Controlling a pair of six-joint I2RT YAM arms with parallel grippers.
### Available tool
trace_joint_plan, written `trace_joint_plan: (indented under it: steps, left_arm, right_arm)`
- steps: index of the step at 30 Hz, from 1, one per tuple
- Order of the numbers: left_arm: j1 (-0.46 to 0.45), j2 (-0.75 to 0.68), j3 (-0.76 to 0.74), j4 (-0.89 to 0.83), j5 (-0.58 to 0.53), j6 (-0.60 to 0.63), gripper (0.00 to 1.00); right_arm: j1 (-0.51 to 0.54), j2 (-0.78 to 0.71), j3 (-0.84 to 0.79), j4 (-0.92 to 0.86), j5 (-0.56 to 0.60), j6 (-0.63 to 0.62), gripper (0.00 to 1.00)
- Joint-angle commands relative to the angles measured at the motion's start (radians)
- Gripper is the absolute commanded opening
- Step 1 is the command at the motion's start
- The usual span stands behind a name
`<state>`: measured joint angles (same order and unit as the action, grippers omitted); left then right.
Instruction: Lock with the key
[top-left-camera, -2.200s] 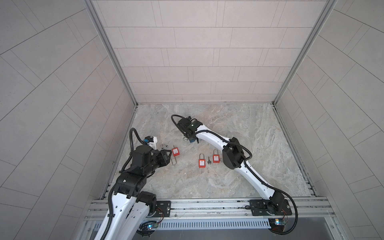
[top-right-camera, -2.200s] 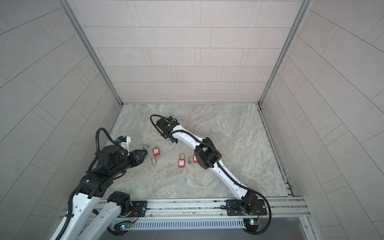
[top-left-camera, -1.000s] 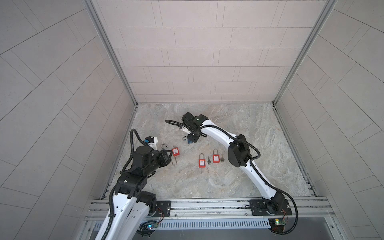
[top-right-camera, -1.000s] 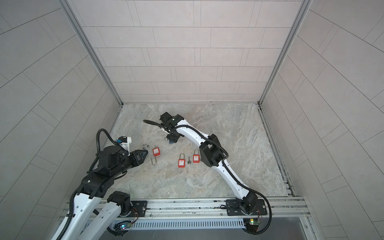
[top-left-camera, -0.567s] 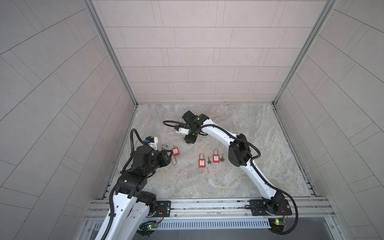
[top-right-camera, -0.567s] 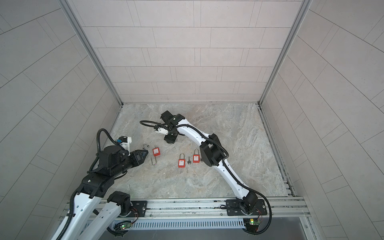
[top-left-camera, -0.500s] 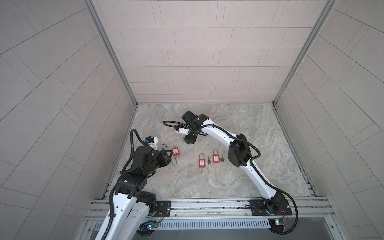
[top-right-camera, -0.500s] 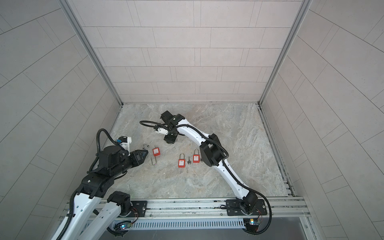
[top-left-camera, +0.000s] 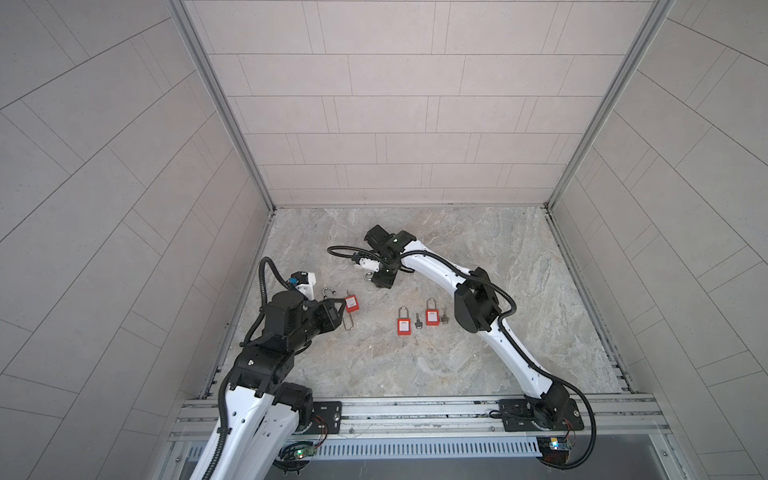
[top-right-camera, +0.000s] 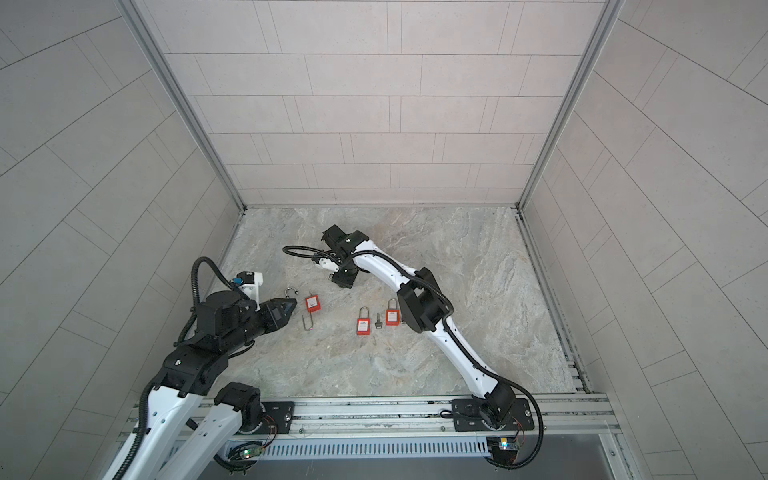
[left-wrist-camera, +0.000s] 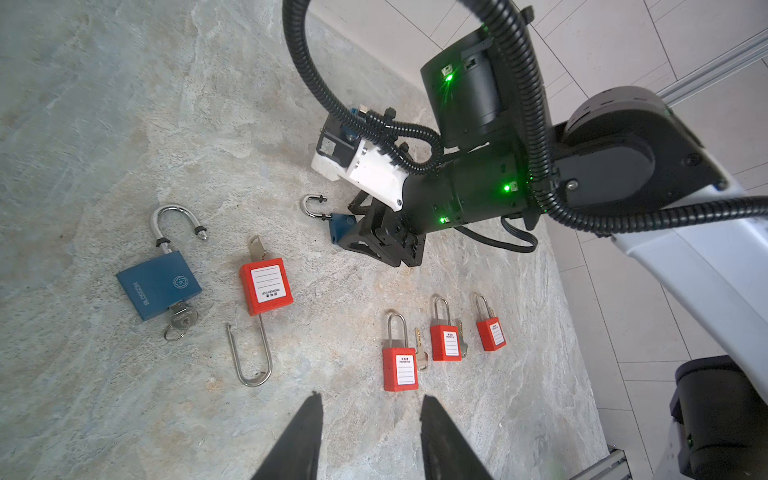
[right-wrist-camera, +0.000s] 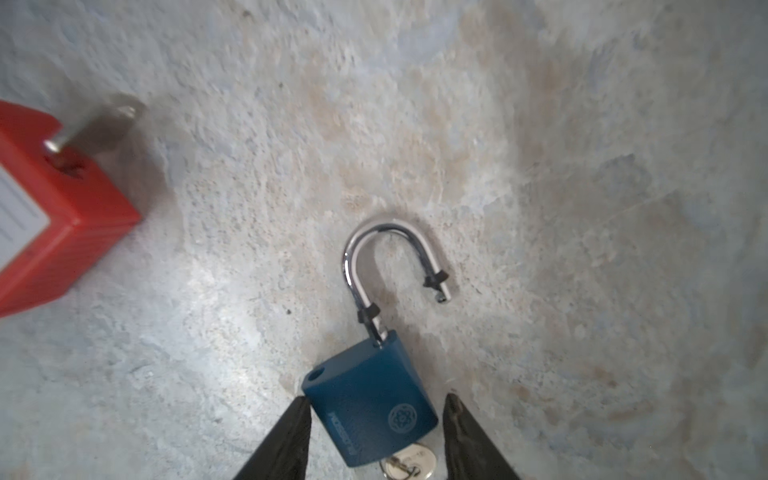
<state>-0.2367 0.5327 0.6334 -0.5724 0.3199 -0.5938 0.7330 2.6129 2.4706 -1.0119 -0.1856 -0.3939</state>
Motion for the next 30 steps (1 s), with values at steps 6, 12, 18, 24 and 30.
trace_joint_plan:
  steps: [6, 12, 18, 24, 30]
  left_arm:
    - [0.003, 0.001, 0.002, 0.022, 0.003, 0.002, 0.44]
    - [0.002, 0.005, -0.003, 0.026, 0.003, -0.001, 0.44]
    - [0.002, 0.004, -0.011, 0.033, 0.004, -0.007, 0.44]
    - [0.003, 0.003, -0.015, 0.037, 0.006, -0.011, 0.44]
    - [0.002, 0.003, -0.021, 0.038, 0.005, -0.013, 0.44]
  right_arm:
    - [0.004, 0.030, 0.001, -0.039, -0.002, 0.013, 0.53]
    - [0.012, 0.038, -0.004, -0.140, -0.158, -0.039, 0.53]
    - [0.022, 0.039, -0.011, -0.114, -0.078, 0.042, 0.54]
    - [0.026, 0.052, -0.002, -0.064, -0.099, 0.108, 0.77]
    - [0.029, 0.085, -0.002, -0.043, -0.057, 0.144, 0.77]
